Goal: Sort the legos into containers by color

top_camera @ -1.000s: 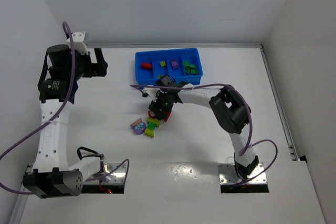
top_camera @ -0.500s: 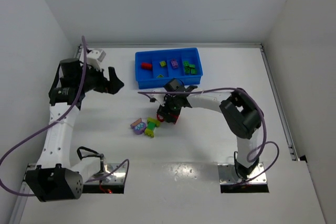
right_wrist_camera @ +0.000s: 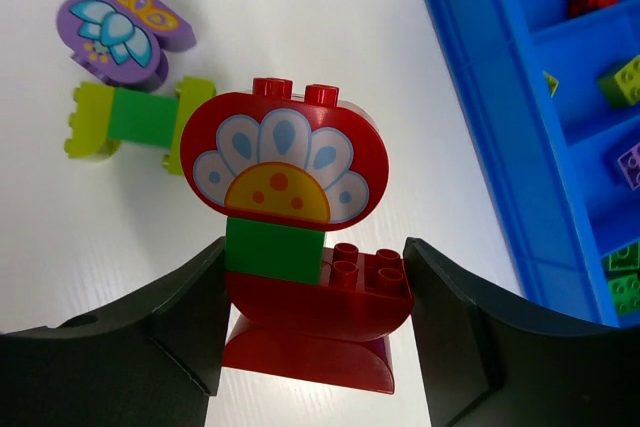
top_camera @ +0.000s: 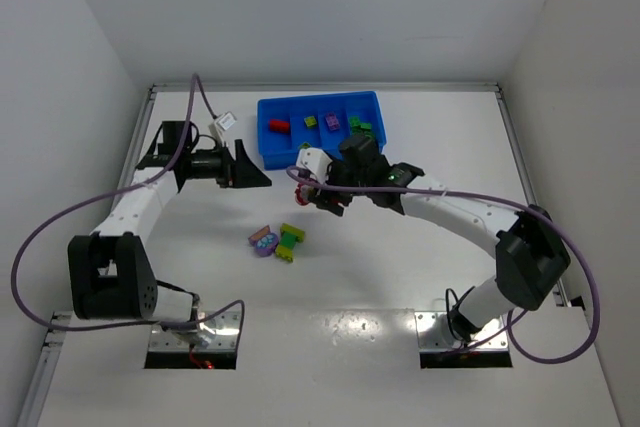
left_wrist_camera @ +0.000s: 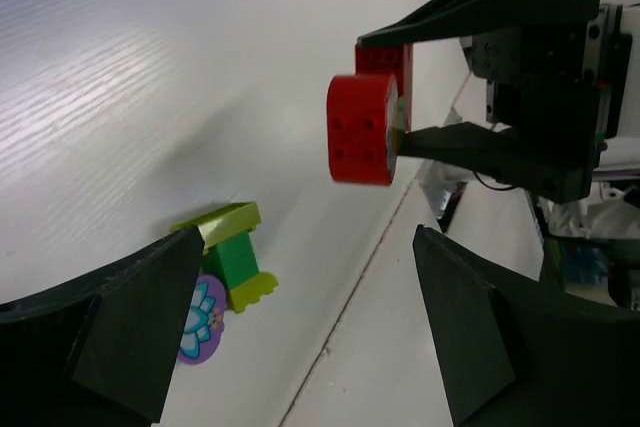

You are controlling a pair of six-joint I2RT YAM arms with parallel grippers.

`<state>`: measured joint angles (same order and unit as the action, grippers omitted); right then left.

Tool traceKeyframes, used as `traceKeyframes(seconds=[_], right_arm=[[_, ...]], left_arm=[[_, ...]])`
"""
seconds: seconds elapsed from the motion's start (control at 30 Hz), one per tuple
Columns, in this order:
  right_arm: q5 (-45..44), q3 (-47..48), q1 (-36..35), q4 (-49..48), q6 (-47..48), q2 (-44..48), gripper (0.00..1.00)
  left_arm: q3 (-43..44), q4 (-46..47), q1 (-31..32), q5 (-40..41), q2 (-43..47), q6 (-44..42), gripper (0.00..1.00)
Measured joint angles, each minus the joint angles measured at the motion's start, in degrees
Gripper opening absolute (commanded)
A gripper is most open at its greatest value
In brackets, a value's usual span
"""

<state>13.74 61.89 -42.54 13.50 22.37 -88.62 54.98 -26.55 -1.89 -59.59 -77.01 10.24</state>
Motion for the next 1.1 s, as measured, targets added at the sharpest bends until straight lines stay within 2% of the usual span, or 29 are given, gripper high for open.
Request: traceKeyframes(seconds=[0.27,0.53,0.57,0.63,0.67,0.77,0.8,0.87,0.9,0.97,1.1], right_arm=[[0.3,0.0,-1.6,-0.9,0.4,0.4,0.00],[0.2,4.3,-3.9,-0.7,0.3,0.2,0.00],[0.2,5.0,-4.2,-1.0,0.3,0.1,0.00],[0.2,5.9,-4.5,-1.2,0.3,0.0,0.00],[0.1,6.3,-4.7,-1.2,0.3,-0.2,0.00],[-0.5,6.6,-4.9,-1.2,0.3,-0.9,0.00],[-0.5,6.6,-4.9,-1.2,0.3,-1.1,0.00],[-1.1,6.6,-4.9,-0.8,0.4,-1.5,0.00],[-1.3,6.6,-4.9,-0.7,0.4,-1.6,0.00],[-2.0,6.3,-4.9,-1.0,0.8,-1.6,0.00],[-2.7,3.3,-4.9,-4.3,1.7,-0.6,0.00]], left_arm=[[7.1,2.5,4.7,-4.3,-6.3,1.7,0.92],[7.8,3.1,9.1,-2.7,-8.3,2.1,0.92],[7.8,3.1,9.5,-2.5,-8.5,2.1,0.90],[7.9,3.1,9.9,-2.3,-9.0,2.2,0.83],[7.9,3.1,10.0,-2.3,-9.2,2.3,0.70],[8.0,3.0,10.1,-3.2,-9.5,2.6,0.45],[8.2,3.0,10.1,-3.7,-9.5,2.7,0.31],[8.4,3.1,10.1,-4.4,-9.5,2.5,0.20],[8.6,3.1,10.1,-4.8,-9.5,2.5,0.09],[8.8,3.1,10.0,-5.2,-9.5,2.5,0.04],[8.8,2.9,9.2,-5.4,-9.6,1.8,0.01]])
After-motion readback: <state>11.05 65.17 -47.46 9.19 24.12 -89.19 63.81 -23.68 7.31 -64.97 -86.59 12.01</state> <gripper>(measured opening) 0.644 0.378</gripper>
